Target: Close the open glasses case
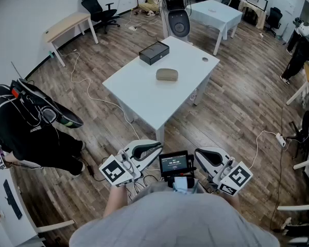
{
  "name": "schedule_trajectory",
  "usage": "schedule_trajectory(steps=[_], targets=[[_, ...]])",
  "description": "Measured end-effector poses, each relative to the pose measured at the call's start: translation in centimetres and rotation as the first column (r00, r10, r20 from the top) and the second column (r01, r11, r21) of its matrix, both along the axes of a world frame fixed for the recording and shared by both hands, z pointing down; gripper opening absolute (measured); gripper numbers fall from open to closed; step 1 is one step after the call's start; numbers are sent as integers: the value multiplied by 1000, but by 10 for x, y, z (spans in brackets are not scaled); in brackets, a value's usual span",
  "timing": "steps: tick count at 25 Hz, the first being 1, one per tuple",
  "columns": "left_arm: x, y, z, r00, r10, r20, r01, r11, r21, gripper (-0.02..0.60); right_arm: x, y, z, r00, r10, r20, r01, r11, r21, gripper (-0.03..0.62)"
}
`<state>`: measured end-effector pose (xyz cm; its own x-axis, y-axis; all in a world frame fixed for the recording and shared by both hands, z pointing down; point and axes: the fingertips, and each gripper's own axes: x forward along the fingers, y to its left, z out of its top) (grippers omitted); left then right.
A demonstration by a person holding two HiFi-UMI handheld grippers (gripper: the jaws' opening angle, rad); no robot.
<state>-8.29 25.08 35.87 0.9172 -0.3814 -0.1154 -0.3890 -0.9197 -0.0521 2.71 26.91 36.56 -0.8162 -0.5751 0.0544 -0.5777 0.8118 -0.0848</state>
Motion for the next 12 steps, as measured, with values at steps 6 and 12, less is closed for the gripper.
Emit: schedule_trajectory(steps=[6,12], targets=[[-6,-3,2,1000,-6,12,6,1000,0,40,-5,-2,-1,1000,-8,-1,8,1000,1,32],[-4,-9,3,1000,1,24,-1,1000,-12,41,-5,-9,-2,1000,-15,2,15,1000,-13,32]])
